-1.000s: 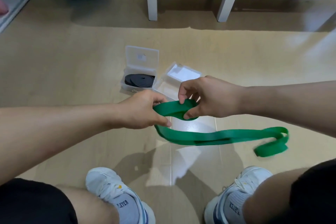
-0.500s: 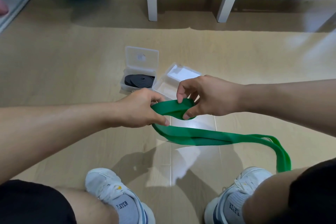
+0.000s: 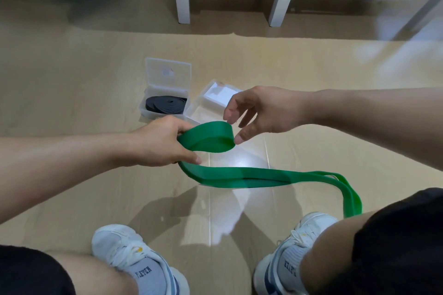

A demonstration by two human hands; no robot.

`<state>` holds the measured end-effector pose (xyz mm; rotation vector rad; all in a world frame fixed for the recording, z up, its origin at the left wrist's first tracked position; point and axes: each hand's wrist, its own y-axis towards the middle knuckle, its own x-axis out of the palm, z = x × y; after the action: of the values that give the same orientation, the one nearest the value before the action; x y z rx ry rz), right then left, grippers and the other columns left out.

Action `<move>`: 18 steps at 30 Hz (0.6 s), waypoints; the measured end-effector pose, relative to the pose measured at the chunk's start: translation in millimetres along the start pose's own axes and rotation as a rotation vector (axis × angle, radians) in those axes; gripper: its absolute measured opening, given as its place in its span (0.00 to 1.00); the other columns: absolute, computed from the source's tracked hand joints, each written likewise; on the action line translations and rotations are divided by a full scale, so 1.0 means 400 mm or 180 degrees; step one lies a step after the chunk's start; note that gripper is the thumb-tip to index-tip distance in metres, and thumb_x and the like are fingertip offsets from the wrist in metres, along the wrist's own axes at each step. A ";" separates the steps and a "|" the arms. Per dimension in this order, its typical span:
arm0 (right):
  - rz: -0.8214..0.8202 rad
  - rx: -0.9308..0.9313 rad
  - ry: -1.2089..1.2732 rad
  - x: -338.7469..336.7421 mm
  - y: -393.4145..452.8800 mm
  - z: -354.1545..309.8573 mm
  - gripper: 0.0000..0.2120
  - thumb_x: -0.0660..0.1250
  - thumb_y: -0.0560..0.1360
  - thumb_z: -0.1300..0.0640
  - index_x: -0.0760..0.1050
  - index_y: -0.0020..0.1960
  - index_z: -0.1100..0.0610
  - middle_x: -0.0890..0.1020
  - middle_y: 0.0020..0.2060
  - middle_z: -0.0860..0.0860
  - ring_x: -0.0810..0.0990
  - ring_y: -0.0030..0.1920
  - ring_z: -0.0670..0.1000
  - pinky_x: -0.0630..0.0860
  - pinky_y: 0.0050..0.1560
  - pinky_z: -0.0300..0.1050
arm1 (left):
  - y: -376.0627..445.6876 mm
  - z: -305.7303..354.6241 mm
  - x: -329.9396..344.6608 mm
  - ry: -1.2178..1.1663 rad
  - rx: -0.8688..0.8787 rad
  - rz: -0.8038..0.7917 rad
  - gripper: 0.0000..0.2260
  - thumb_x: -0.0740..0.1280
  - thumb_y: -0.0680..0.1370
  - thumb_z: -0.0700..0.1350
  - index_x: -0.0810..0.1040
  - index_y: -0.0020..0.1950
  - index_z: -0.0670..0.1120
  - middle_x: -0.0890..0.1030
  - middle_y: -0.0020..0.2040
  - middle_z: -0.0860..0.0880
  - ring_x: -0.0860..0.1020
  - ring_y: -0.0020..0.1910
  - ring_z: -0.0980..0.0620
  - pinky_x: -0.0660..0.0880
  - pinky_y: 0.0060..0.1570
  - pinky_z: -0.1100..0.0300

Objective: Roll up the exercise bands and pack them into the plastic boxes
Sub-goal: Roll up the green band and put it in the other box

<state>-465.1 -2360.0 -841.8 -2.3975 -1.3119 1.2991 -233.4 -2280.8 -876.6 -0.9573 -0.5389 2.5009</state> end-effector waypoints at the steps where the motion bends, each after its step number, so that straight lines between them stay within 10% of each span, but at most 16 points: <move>1: 0.0048 -0.0030 0.0034 0.004 0.000 0.002 0.19 0.83 0.67 0.53 0.77 0.53 0.49 0.82 0.54 0.44 0.86 0.50 0.48 0.79 0.60 0.56 | 0.007 0.002 0.000 0.0002 -0.0008 0.0002 0.11 0.80 0.71 0.43 0.84 0.40 0.59 0.83 0.34 0.54 0.78 0.33 0.54 0.80 0.40 0.53; 6: 0.0041 -0.0145 0.0049 0.014 -0.012 -0.002 0.16 0.80 0.70 0.57 0.75 0.50 0.54 0.83 0.51 0.44 0.87 0.49 0.48 0.80 0.57 0.50 | 0.031 0.018 -0.012 0.0085 -0.0096 -0.0024 0.11 0.78 0.71 0.42 0.83 0.52 0.45 0.85 0.46 0.40 0.84 0.47 0.38 0.82 0.49 0.40; 11: 0.0166 -0.0144 0.0580 0.020 -0.026 -0.025 0.18 0.81 0.68 0.53 0.74 0.47 0.55 0.81 0.42 0.46 0.84 0.41 0.47 0.77 0.41 0.35 | 0.021 0.025 -0.021 0.0016 -0.0128 -0.0275 0.17 0.79 0.67 0.48 0.80 0.52 0.45 0.82 0.40 0.47 0.82 0.41 0.49 0.82 0.54 0.43; 18: 0.0299 0.0206 0.1614 0.035 -0.015 -0.026 0.18 0.81 0.65 0.68 0.75 0.43 0.54 0.78 0.44 0.54 0.79 0.42 0.52 0.75 0.50 0.46 | -0.010 0.050 -0.026 -0.0476 -0.0148 -0.0700 0.22 0.70 0.74 0.64 0.79 0.58 0.48 0.83 0.42 0.52 0.83 0.47 0.52 0.78 0.55 0.51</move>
<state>-457.9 -2343.1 -841.3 -2.5294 -1.0041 0.6606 -239.1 -2286.6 -855.3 -0.6890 -0.7113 2.3811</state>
